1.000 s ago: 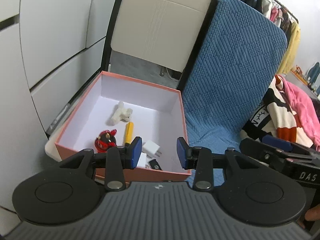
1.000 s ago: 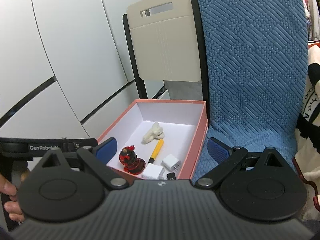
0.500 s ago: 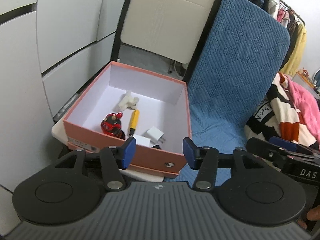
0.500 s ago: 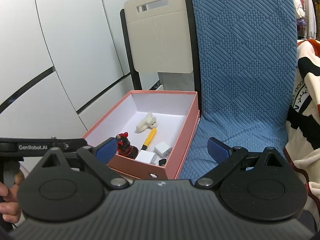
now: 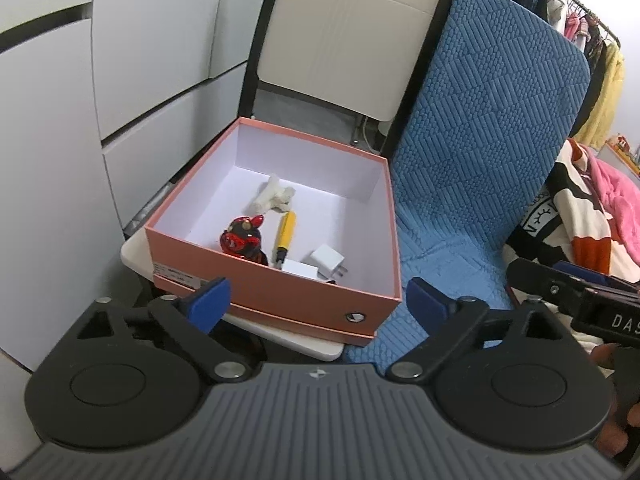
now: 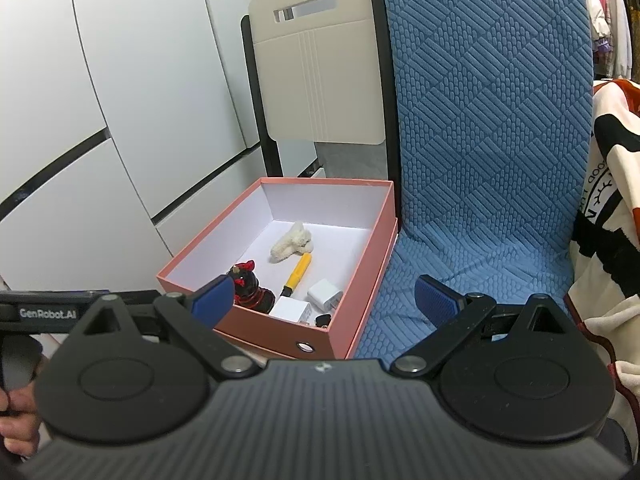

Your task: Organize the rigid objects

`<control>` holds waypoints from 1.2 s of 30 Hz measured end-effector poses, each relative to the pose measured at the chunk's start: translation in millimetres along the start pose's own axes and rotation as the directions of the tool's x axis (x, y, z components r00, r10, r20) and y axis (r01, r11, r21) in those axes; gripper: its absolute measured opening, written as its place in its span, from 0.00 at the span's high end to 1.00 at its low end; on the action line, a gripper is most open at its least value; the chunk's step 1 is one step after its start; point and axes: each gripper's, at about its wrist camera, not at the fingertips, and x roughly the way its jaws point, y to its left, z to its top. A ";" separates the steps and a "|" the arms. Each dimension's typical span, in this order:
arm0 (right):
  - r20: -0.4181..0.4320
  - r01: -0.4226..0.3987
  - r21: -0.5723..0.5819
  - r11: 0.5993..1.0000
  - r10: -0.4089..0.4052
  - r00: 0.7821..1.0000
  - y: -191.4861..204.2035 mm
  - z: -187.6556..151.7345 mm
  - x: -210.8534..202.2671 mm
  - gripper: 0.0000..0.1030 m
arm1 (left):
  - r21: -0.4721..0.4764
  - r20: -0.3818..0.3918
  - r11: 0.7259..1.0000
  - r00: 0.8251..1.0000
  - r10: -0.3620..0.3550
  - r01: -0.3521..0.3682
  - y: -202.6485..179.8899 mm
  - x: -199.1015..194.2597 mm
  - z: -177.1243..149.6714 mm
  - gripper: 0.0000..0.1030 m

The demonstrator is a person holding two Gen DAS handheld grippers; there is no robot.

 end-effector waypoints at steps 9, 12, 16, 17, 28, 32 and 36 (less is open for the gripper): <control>-0.002 0.004 -0.002 1.000 -0.004 1.000 0.2 0.1 0.7 0.04 | -0.030 0.006 0.999 1.000 0.016 -0.016 4.3 -4.0 0.2 0.01; -0.003 0.004 0.000 1.000 -0.004 1.000 0.0 0.2 1.0 0.04 | -0.032 -0.002 0.999 1.000 0.008 -0.008 3.8 -3.1 -1.0 0.01; -0.005 0.010 0.002 1.000 -0.010 1.000 0.0 -0.8 1.1 0.04 | -0.018 -0.003 1.000 1.000 0.005 -0.005 1.4 -3.6 -2.1 0.01; -0.005 0.010 0.001 1.000 -0.010 1.000 0.1 -0.8 1.2 0.04 | -0.019 -0.005 1.000 1.000 0.004 -0.004 1.6 -3.6 -2.0 0.01; -0.006 0.017 -0.002 1.000 -0.017 1.000 -0.8 -1.6 1.5 0.04 | -0.043 -0.002 0.999 1.000 0.010 -0.010 7.4 -7.0 -0.7 0.01; -0.009 0.014 -0.002 1.000 -0.014 1.000 -0.2 -1.8 1.4 0.04 | -0.042 -0.006 0.999 1.000 0.017 -0.017 8.9 -7.4 -2.7 0.01; -0.008 0.011 -0.007 1.000 -0.011 1.000 1.0 -0.7 1.4 0.04 | -0.040 -0.006 0.999 1.000 0.010 -0.011 8.3 -8.2 -3.9 0.01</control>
